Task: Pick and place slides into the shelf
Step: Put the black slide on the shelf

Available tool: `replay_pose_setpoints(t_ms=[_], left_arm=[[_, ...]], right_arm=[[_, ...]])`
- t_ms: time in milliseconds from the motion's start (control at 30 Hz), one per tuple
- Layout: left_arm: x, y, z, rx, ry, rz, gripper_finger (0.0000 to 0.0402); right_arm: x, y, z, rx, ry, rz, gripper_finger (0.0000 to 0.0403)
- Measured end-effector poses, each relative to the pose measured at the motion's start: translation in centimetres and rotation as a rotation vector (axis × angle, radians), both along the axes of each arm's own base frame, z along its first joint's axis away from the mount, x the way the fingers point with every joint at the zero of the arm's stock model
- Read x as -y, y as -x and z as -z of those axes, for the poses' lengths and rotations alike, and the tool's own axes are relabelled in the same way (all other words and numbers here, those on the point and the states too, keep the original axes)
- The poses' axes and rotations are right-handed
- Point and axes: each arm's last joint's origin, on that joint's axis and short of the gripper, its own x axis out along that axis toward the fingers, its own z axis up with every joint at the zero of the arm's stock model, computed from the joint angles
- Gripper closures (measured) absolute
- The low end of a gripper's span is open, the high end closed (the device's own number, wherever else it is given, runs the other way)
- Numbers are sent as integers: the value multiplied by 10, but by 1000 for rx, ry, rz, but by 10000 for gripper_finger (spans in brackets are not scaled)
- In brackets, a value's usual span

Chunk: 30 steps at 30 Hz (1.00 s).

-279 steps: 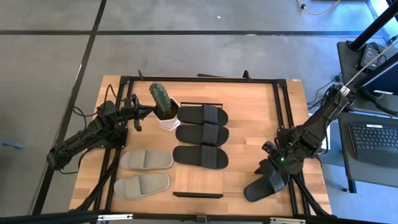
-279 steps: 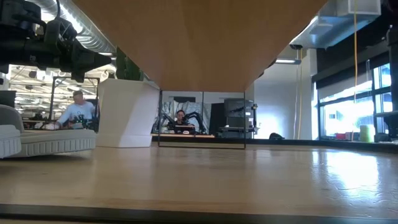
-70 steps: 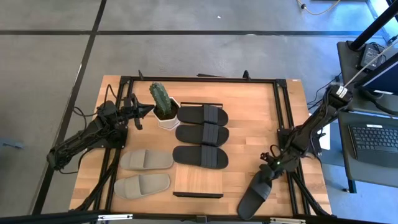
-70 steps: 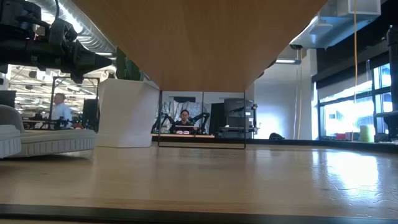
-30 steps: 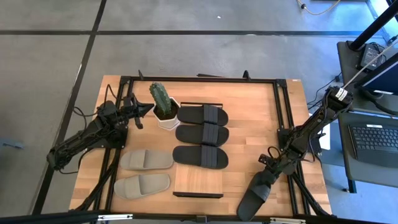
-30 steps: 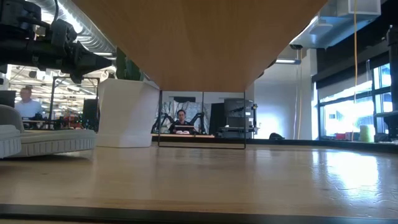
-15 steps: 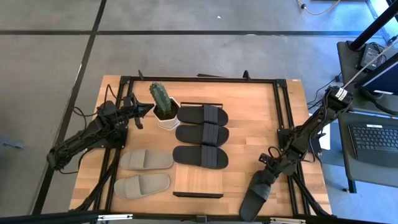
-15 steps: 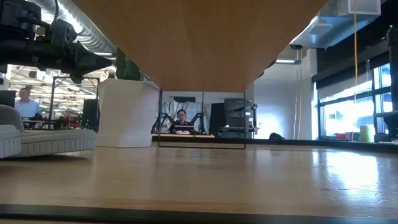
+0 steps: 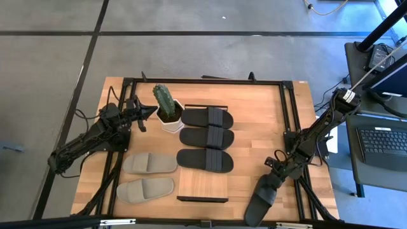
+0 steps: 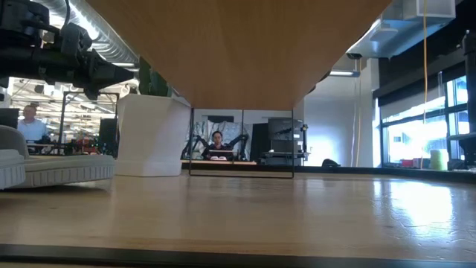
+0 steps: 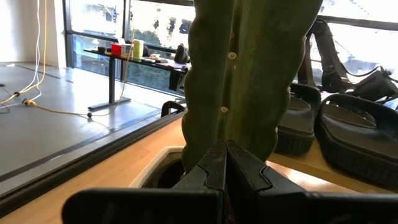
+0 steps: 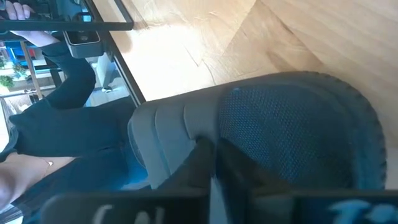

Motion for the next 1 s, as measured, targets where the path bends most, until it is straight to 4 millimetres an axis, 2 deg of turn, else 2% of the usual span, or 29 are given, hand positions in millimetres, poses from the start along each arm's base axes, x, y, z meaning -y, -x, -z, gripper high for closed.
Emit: replay_pose_setpoints(t_ms=[300, 500, 667, 1000], left_arm=[[0, 0, 0, 0, 0, 0, 401], [0, 0, 0, 0, 0, 0, 401], [0, 0, 0, 4, -3, 0, 401], [0, 0, 0, 3, -2, 0, 401]], right_arm=[[-1, -1, -4, 40, -28, -10, 395], [-3, -3, -13, 131, -24, -60, 396], [-8, -5, -24, 212, -10, -119, 397], [-19, -13, -59, 448, 54, -229, 397]])
